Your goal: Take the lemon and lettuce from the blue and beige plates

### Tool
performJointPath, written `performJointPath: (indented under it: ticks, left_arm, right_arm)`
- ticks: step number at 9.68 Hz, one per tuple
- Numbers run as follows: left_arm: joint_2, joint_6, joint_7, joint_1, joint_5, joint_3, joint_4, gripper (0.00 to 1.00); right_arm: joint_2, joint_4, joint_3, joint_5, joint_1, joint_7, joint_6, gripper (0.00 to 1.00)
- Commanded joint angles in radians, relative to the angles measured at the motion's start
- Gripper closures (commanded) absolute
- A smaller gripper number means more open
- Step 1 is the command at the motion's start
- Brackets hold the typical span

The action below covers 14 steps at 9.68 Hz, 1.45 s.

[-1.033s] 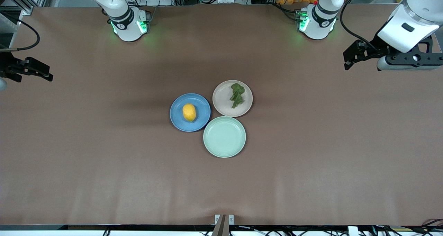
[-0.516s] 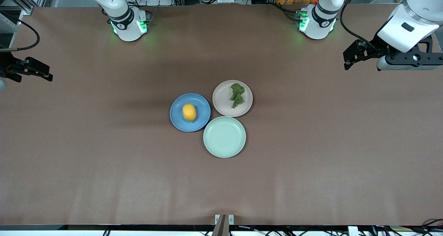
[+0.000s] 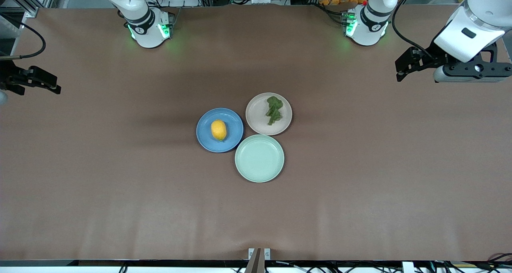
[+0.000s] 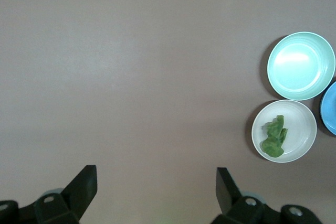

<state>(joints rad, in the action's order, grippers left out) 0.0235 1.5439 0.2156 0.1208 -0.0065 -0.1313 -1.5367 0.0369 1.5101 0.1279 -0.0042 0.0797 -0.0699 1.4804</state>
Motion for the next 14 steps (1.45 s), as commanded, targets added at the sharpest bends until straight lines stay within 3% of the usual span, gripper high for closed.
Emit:
performJointPath:
  ticks: [1,4,8,11,14]
  left_arm:
    - [-0.008,-0.001,-0.022,-0.006,-0.052,-0.002,0.009,0.0]
    - [-0.008,0.071,-0.012,0.008,-0.101,-0.005,-0.071,0.0]
    - [-0.026,0.283,0.095,0.017,-0.109,-0.121,-0.256,0.0]
    - [-0.124,0.326,0.229,0.023,-0.093,-0.185,-0.266,0.0]
    - [-0.23,0.412,0.388,0.113,-0.063,-0.197,-0.269,0.0]
  right_arm:
    - [0.014,-0.028,-0.008,-0.007,-0.012,0.005,-0.014,0.0]
    - [0.014,-0.028,-0.008,-0.007,-0.012,0.005,-0.014,0.0]
    - [0.014,-0.028,-0.008,-0.003,-0.011,0.005,-0.014,0.0]
    - [0.014,-0.027,-0.008,-0.003,-0.008,-0.001,-0.015,0.0]
    - [0.014,-0.024,-0.01,-0.002,0.0,-0.004,-0.02,0.0]
